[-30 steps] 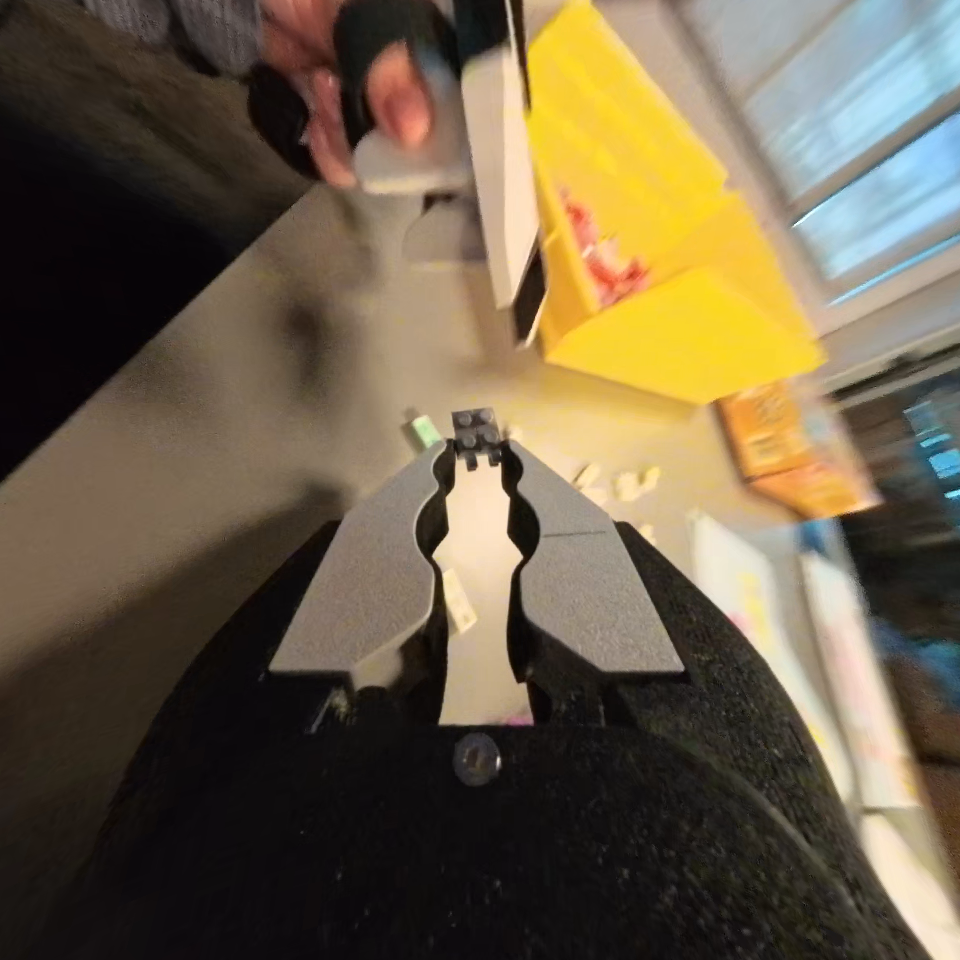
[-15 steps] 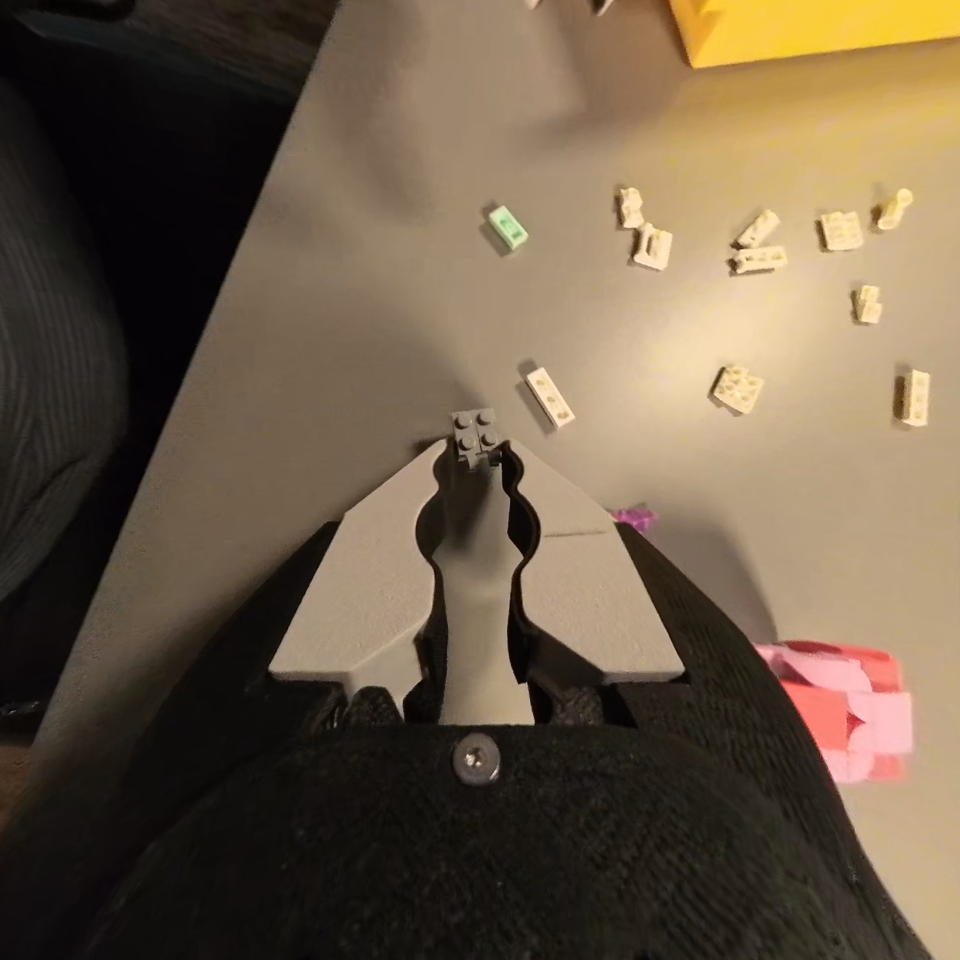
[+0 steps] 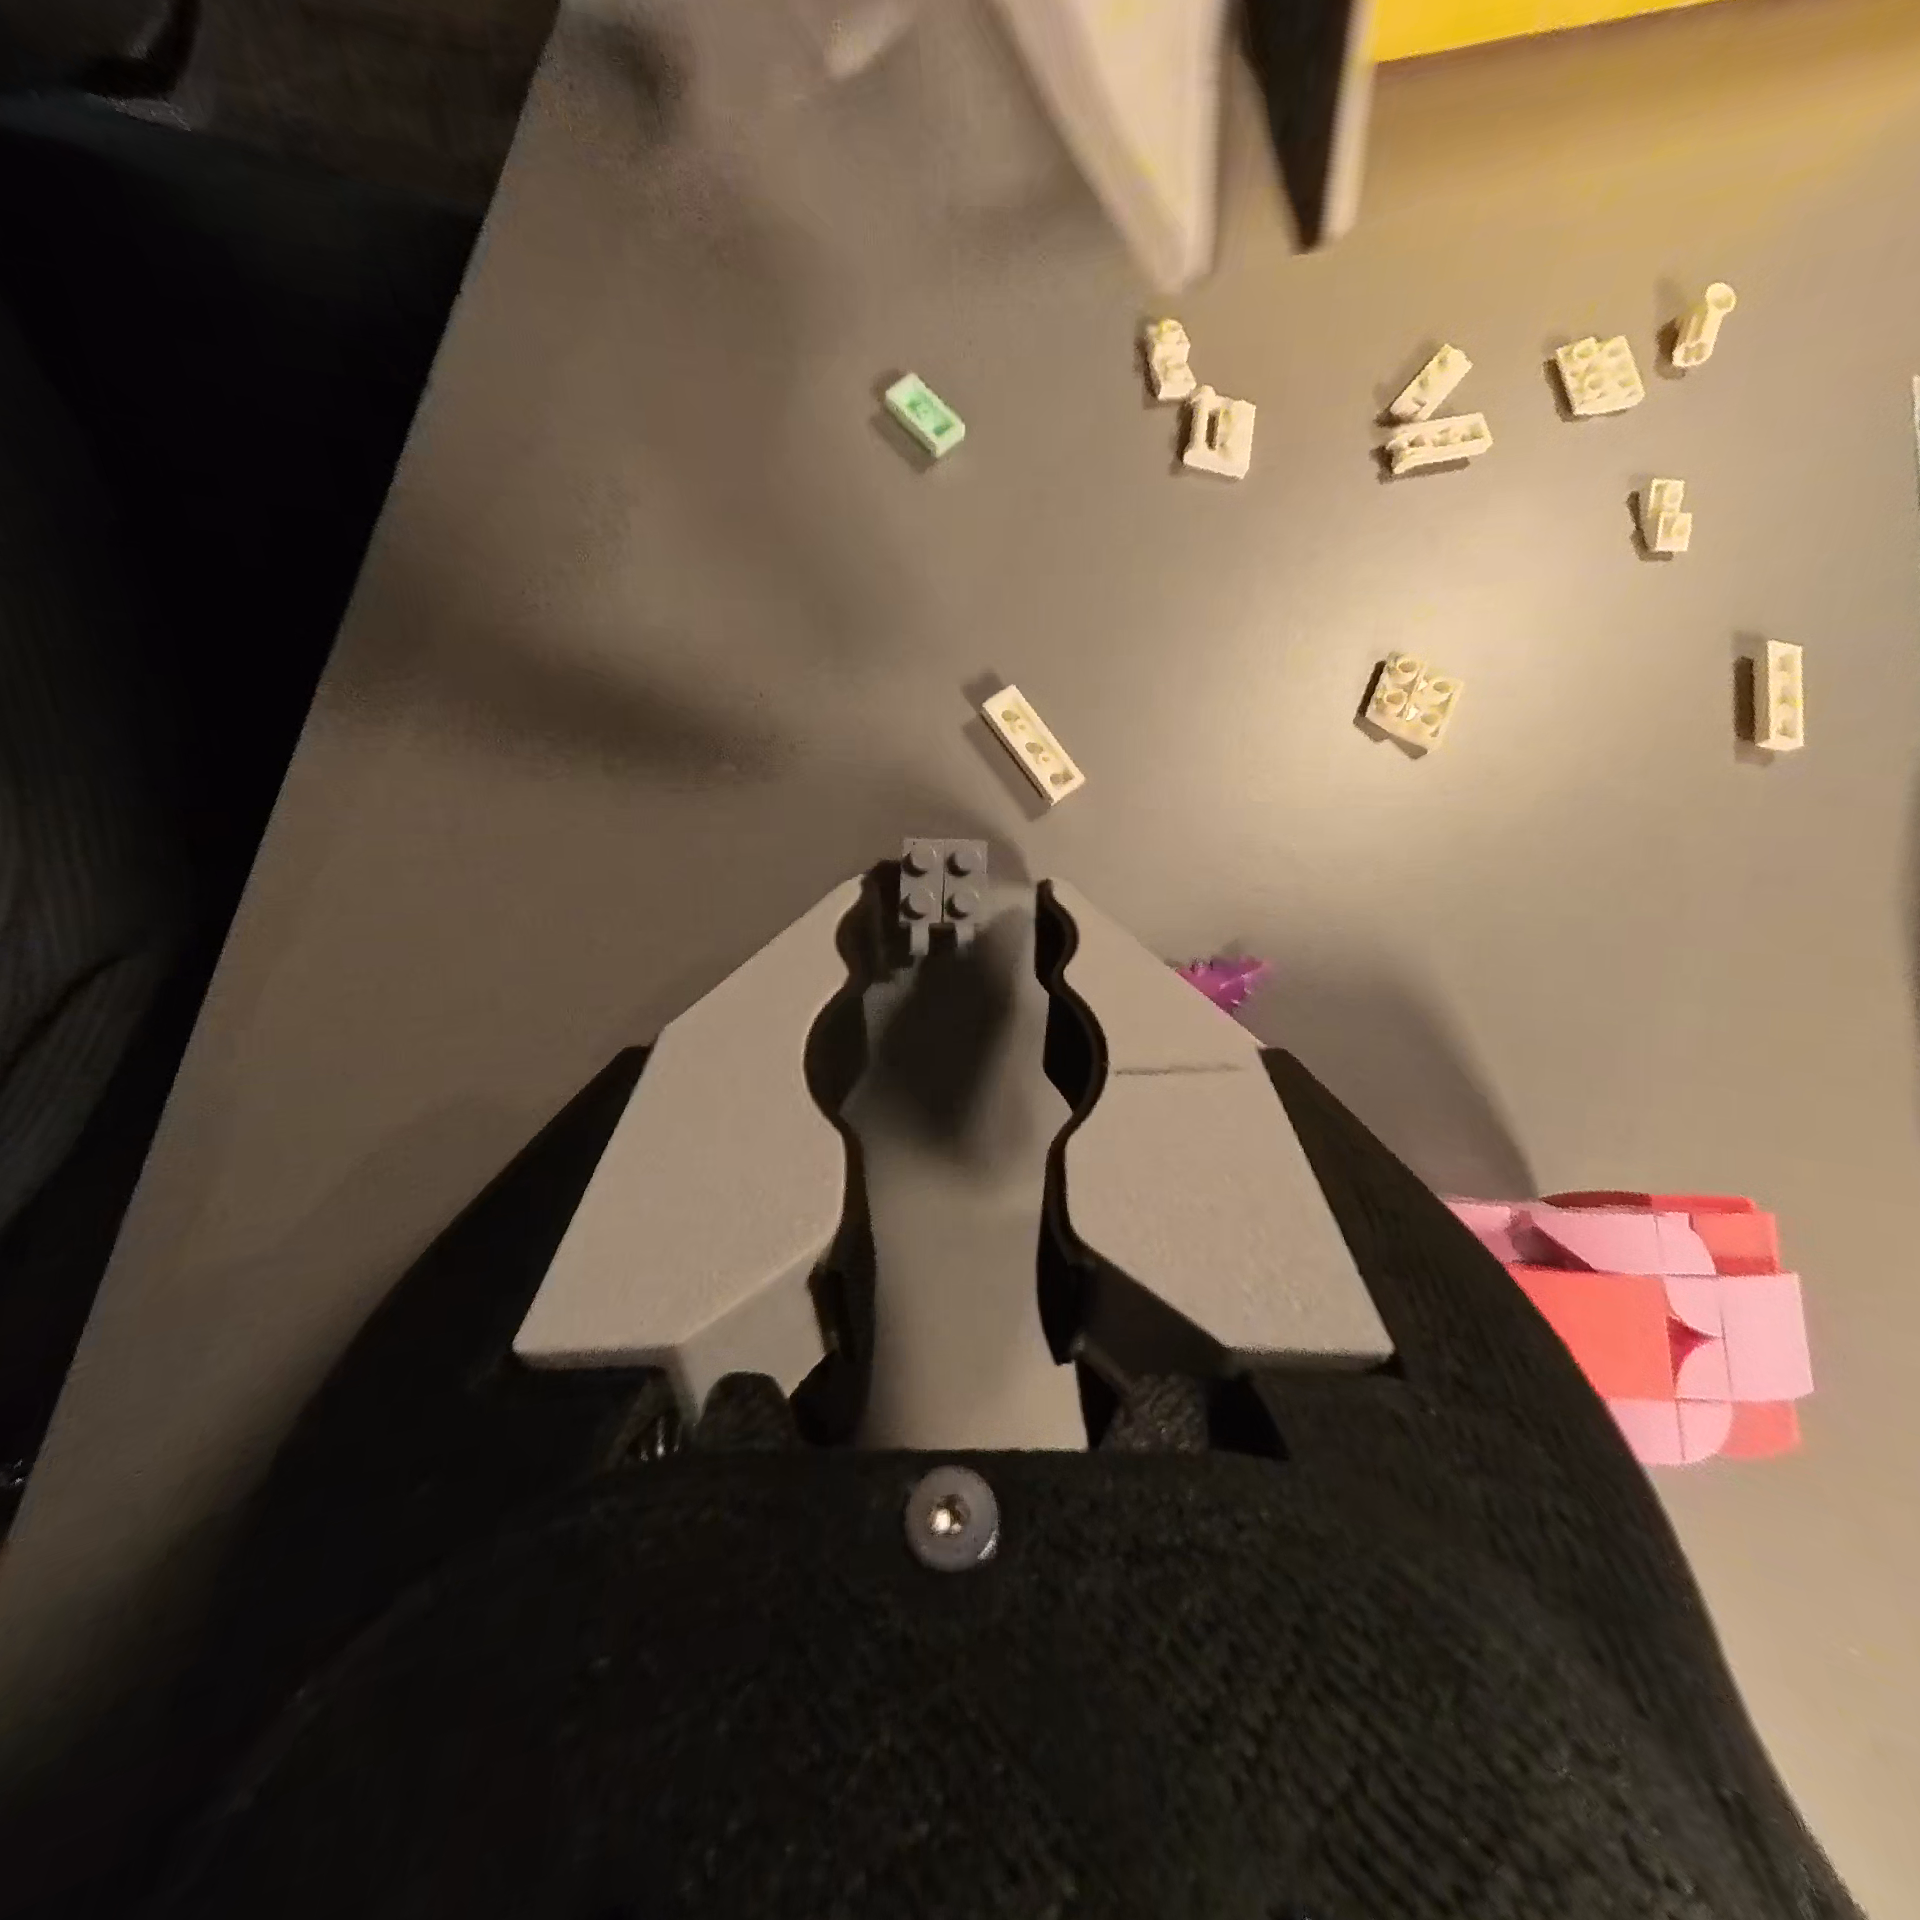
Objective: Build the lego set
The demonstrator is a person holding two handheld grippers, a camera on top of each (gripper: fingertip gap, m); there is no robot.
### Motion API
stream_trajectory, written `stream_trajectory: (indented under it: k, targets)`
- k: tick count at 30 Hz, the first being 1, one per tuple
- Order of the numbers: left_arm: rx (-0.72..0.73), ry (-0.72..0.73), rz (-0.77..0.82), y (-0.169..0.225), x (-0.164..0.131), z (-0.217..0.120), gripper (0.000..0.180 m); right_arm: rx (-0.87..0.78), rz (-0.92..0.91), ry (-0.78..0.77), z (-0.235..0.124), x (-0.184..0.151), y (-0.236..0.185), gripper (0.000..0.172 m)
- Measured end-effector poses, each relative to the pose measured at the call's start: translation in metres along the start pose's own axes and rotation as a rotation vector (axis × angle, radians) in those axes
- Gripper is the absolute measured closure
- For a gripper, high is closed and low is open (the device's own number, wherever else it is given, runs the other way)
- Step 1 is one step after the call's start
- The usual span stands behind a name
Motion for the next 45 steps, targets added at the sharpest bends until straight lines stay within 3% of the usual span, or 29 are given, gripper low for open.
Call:
stream_trajectory:
  k: [4, 8, 14, 19, 30, 32, 39, 45]
  targets:
    - [0.039, -0.147, -0.013, -0.016, 0.016, 0.027, 0.157, -0.004, -0.027, 0.047, -0.006, 0.001, 0.0, 0.136]
    - [0.109, -0.293, 0.004, -0.031, 0.014, 0.057, 0.15, -0.019, -0.033, 0.168, -0.019, 0.007, 0.001, 0.136]
    - [0.122, -0.381, -0.023, -0.043, 0.009, 0.078, 0.148, -0.079, -0.046, 0.252, -0.028, 0.007, 0.007, 0.14]
    - [0.056, -0.359, -0.042, -0.04, 0.009, 0.076, 0.15, -0.14, -0.045, 0.277, -0.031, 0.005, 0.014, 0.14]
    - [0.132, -0.36, 0.045, -0.035, 0.003, 0.077, 0.156, -0.15, -0.039, 0.314, -0.03, 0.007, 0.015, 0.142]
    - [0.122, -0.351, 0.054, -0.034, 0.002, 0.078, 0.173, -0.151, -0.04, 0.322, -0.03, 0.008, 0.015, 0.142]
    - [0.204, -0.159, 0.137, -0.023, 0.009, 0.057, 0.174, -0.287, -0.067, 0.389, -0.043, 0.011, 0.022, 0.142]
    - [-0.009, 0.011, -0.024, -0.005, 0.011, 0.03, 0.174, -0.468, -0.152, 0.417, -0.043, 0.022, 0.022, 0.138]
Point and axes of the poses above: each gripper's, where its closed fingertips meet, z out along the fingers, x out of its top, y = z × x across the jaws, the point moved 7 cm from there along -z, back along the fingers, and after that the axes turned 5 degrees about -y, right-handed, at the moved point
